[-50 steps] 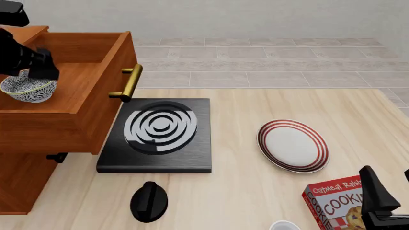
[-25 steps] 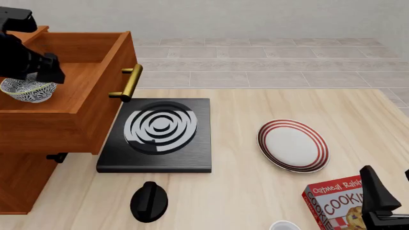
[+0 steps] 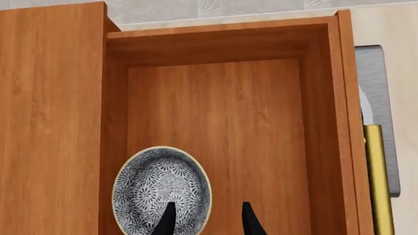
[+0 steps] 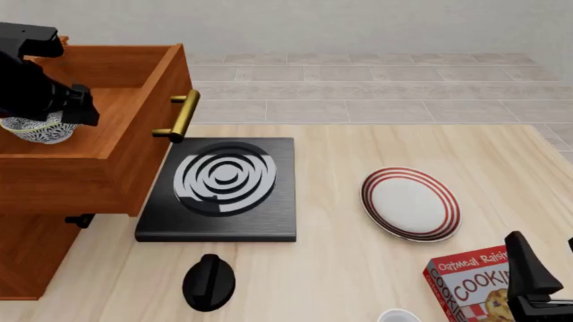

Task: Pick the akita bowl in the top layer of the wooden cabinet and place it on the plate.

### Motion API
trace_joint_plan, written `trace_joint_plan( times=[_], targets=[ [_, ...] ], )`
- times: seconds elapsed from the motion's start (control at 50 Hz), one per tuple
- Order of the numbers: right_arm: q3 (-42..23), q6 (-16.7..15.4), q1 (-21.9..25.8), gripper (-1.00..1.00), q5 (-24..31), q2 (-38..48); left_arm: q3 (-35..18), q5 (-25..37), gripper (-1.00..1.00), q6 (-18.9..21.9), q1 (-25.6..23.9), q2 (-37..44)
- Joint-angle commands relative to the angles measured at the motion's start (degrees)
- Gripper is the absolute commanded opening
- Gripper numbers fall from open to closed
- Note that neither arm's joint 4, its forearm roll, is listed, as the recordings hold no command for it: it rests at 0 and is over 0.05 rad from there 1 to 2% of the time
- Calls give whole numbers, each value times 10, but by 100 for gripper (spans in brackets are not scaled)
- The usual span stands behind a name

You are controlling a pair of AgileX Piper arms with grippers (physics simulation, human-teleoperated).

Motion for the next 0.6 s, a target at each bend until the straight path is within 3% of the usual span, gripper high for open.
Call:
trace_joint_plan(
  times=[0.02,0.6],
  targets=[
    [0,1,-1,100,-1,0,16,-11,100,-2,-3,3],
    [0,3,-2,100,-1,0,49,-32,100,-7,-7,6]
  ],
)
